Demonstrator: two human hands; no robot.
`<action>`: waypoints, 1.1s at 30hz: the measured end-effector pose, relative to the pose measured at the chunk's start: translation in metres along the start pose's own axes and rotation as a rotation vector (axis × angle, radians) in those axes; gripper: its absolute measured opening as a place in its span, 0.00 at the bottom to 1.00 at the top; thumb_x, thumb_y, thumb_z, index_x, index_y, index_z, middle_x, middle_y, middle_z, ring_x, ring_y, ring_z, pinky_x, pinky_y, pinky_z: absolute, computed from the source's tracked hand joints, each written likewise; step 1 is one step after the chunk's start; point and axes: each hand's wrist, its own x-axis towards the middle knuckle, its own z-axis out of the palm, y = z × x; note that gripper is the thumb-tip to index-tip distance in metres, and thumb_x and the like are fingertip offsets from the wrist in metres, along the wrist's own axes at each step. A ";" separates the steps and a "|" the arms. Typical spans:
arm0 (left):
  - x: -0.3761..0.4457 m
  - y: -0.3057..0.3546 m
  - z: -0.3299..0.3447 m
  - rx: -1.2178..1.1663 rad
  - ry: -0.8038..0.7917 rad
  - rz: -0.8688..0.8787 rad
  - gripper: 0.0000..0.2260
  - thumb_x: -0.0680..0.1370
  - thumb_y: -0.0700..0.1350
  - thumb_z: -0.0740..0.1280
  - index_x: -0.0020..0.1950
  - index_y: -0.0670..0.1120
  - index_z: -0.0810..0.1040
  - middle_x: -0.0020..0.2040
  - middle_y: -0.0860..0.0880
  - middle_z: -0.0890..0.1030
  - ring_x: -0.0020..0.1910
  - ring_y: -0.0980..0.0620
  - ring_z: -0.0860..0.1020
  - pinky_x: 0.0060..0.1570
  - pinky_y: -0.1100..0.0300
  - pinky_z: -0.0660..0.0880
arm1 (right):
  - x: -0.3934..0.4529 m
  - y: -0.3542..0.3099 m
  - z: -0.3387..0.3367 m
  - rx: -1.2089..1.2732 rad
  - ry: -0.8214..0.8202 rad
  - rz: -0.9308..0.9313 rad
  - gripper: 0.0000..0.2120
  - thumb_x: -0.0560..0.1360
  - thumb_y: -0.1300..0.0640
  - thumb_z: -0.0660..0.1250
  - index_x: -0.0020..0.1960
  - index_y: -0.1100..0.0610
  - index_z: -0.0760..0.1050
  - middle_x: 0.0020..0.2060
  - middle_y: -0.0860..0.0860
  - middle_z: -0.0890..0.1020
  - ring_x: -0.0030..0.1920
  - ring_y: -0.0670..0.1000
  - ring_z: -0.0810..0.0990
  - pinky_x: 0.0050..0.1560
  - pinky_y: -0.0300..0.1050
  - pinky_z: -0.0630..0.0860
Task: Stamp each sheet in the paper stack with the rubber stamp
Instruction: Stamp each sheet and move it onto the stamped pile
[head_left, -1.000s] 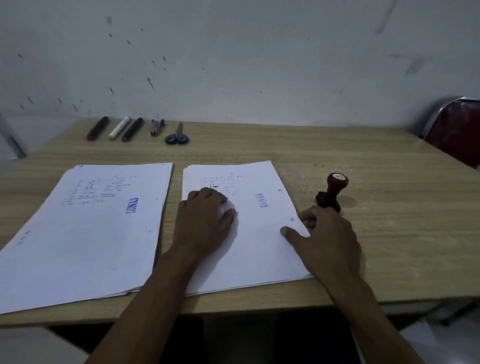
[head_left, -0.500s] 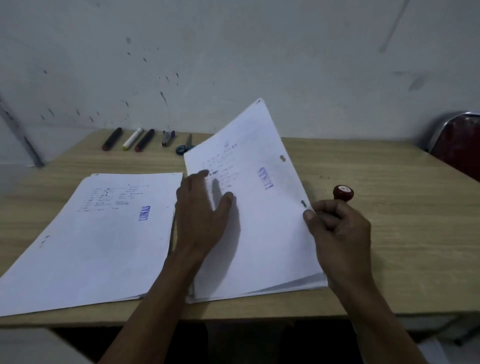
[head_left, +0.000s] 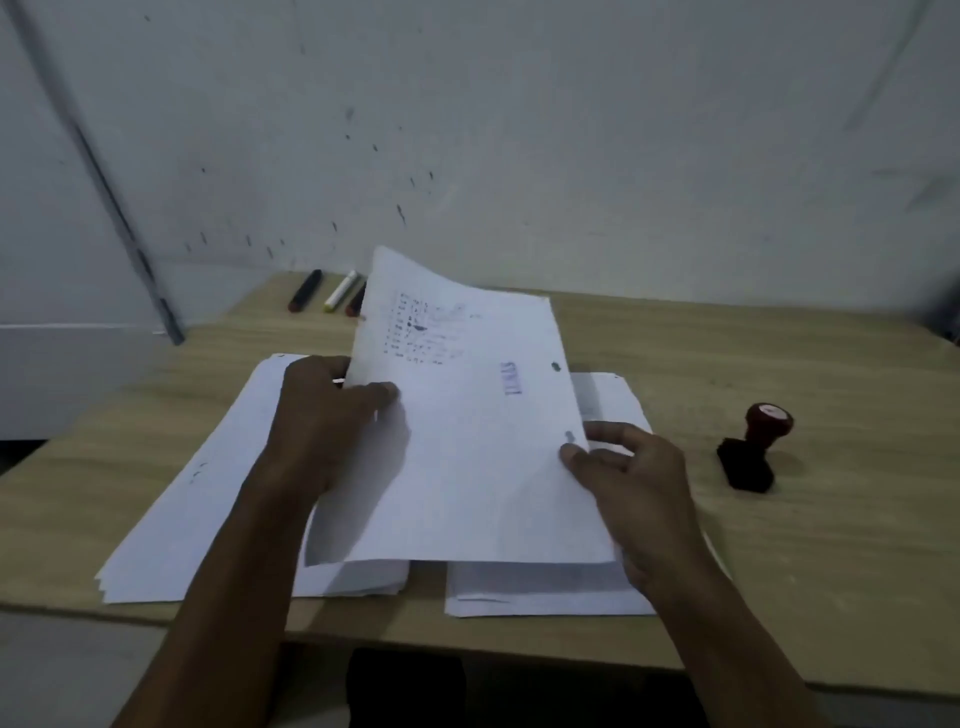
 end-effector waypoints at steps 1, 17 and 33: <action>0.006 -0.005 -0.011 0.067 0.007 0.014 0.08 0.69 0.39 0.74 0.47 0.41 0.83 0.39 0.46 0.83 0.37 0.45 0.82 0.39 0.53 0.79 | -0.001 0.001 0.009 -0.070 -0.042 -0.011 0.10 0.73 0.62 0.73 0.53 0.54 0.78 0.40 0.50 0.86 0.40 0.48 0.86 0.38 0.42 0.80; 0.044 -0.067 -0.096 0.736 0.196 -0.039 0.16 0.71 0.46 0.73 0.56 0.41 0.79 0.58 0.40 0.79 0.55 0.38 0.76 0.47 0.53 0.71 | -0.017 0.009 0.123 -0.960 -0.301 -0.279 0.23 0.77 0.48 0.64 0.69 0.49 0.62 0.57 0.52 0.76 0.59 0.56 0.75 0.56 0.49 0.72; 0.042 -0.070 -0.086 0.839 0.176 -0.135 0.28 0.73 0.54 0.70 0.67 0.41 0.68 0.65 0.37 0.73 0.63 0.34 0.71 0.59 0.44 0.70 | -0.039 0.003 0.124 -0.951 -0.415 -0.341 0.25 0.79 0.47 0.64 0.71 0.51 0.58 0.60 0.53 0.73 0.61 0.56 0.73 0.58 0.48 0.70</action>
